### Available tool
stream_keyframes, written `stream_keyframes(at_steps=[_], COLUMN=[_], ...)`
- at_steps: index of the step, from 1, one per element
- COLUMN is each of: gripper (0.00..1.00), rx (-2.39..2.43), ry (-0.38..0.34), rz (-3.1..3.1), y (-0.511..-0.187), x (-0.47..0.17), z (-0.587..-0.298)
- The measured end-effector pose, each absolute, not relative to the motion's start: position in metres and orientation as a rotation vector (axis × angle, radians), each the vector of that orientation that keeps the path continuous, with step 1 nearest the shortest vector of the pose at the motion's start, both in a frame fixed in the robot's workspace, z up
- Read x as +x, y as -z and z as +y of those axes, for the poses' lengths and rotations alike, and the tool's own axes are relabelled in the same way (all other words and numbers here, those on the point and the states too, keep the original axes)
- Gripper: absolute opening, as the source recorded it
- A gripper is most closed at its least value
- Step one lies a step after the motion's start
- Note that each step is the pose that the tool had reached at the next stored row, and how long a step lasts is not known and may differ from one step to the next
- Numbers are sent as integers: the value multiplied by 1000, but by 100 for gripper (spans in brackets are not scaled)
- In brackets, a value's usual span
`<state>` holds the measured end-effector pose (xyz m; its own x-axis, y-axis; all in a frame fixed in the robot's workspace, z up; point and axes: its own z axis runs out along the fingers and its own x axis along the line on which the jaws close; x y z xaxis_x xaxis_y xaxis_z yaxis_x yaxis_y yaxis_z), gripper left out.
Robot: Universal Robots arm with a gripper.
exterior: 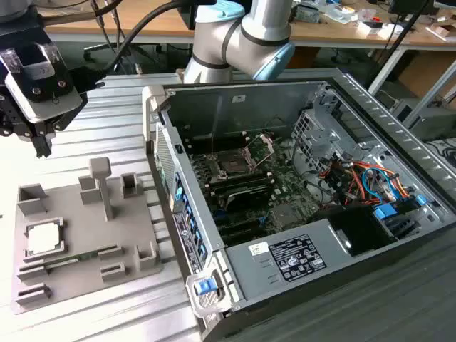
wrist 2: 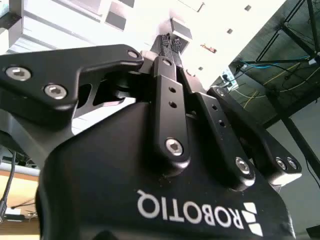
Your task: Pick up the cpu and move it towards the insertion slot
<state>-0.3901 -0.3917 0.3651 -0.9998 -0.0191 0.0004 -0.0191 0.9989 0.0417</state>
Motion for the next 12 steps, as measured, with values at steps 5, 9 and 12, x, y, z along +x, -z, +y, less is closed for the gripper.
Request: stream_keyframes(at_steps=[5, 9, 12], gripper=[11, 11, 11], rx=[30, 30, 30], ry=[66, 65, 65], rz=[-3140, -3140, -3140], y=[-364, -363, -363], x=[-393, -393, -394], z=[-392, -392, -392])
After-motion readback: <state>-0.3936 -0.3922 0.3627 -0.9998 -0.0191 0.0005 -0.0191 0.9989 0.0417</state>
